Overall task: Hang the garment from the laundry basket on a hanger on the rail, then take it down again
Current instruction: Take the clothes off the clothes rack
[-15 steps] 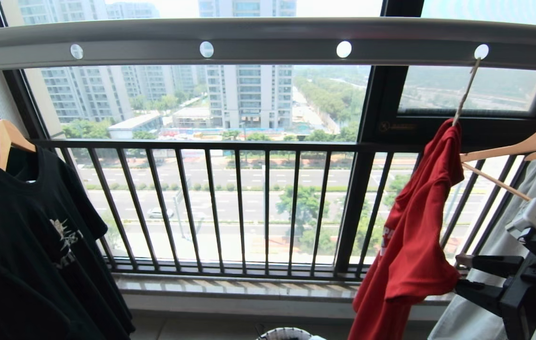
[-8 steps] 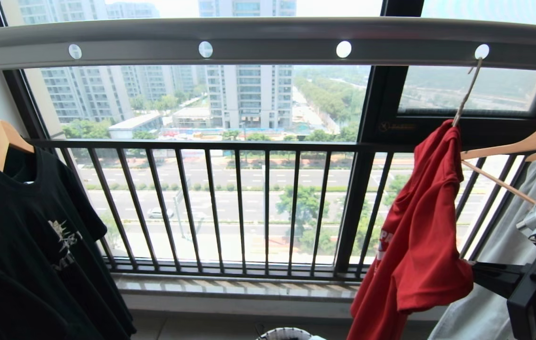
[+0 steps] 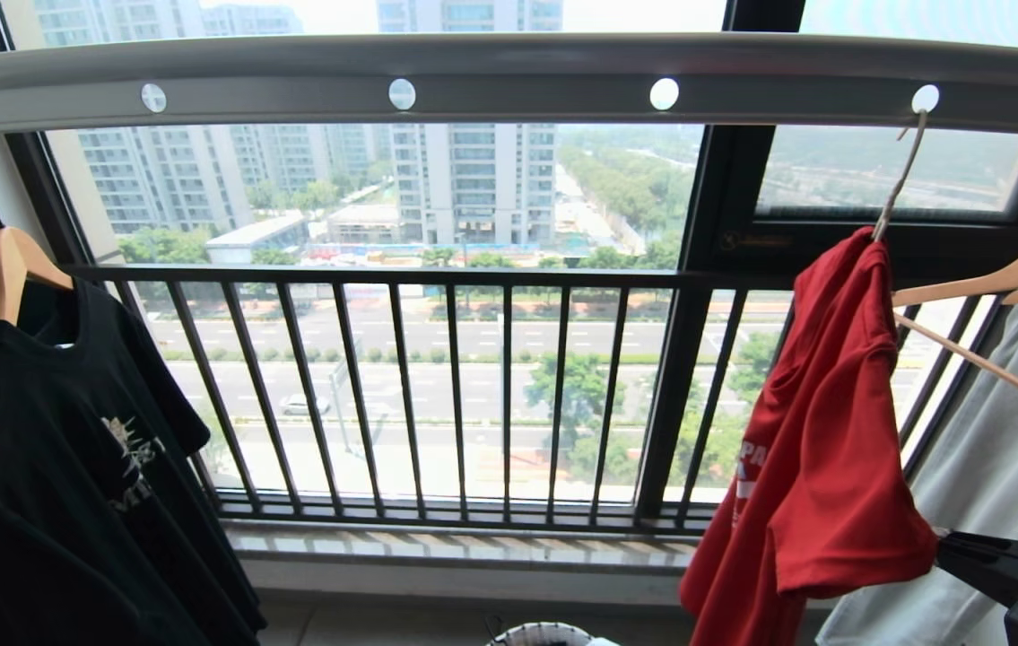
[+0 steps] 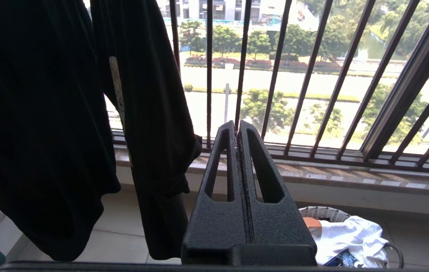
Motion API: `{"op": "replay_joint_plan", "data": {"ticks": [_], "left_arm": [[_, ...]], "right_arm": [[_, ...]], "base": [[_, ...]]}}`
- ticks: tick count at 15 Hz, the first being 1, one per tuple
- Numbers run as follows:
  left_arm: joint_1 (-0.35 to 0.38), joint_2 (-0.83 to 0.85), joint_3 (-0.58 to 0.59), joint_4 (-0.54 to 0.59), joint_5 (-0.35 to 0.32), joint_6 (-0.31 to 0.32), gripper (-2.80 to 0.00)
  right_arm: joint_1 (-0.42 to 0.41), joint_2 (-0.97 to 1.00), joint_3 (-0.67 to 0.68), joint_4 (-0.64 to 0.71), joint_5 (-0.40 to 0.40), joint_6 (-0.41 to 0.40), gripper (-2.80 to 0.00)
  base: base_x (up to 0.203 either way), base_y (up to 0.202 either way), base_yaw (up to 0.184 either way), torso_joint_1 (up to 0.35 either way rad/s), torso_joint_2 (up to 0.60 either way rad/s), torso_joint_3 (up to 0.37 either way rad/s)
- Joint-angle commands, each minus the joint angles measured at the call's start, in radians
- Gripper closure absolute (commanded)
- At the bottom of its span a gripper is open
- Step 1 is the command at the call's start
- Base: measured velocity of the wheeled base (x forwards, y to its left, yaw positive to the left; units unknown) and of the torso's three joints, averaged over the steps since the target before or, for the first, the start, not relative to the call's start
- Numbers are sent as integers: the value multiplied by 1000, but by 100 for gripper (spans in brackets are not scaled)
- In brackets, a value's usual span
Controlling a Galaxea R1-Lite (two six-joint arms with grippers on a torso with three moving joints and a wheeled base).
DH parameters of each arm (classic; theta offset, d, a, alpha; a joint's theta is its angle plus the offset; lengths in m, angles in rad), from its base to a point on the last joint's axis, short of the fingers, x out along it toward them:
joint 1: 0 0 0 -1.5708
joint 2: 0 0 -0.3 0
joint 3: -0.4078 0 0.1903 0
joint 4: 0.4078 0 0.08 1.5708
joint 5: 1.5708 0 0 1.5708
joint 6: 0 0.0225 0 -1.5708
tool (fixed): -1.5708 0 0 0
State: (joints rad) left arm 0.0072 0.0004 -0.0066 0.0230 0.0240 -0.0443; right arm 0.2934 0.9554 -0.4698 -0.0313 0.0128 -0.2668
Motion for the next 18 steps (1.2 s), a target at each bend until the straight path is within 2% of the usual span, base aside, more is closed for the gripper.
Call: {"op": "replay_joint_plan", "data": {"ticks": [1, 4, 13, 18], "left_arm": [[0, 0, 0, 0, 1, 0, 0], [0, 0, -1, 0, 1, 0, 0], [0, 0, -1, 0, 1, 0, 0], [0, 0, 0, 0, 1, 0, 0]], "right_arm": [[-26, -51, 24, 0, -5, -5, 0], [-68, -63, 21, -1, -7, -9, 0], [-268, -87, 32, 29, -7, -14, 0], [-272, -191, 70, 116, -7, -14, 0]], "base": [[0, 0, 0, 0, 0, 0], [0, 0, 0, 0, 0, 0], [0, 0, 0, 0, 0, 0], [0, 0, 0, 0, 0, 0]]}}
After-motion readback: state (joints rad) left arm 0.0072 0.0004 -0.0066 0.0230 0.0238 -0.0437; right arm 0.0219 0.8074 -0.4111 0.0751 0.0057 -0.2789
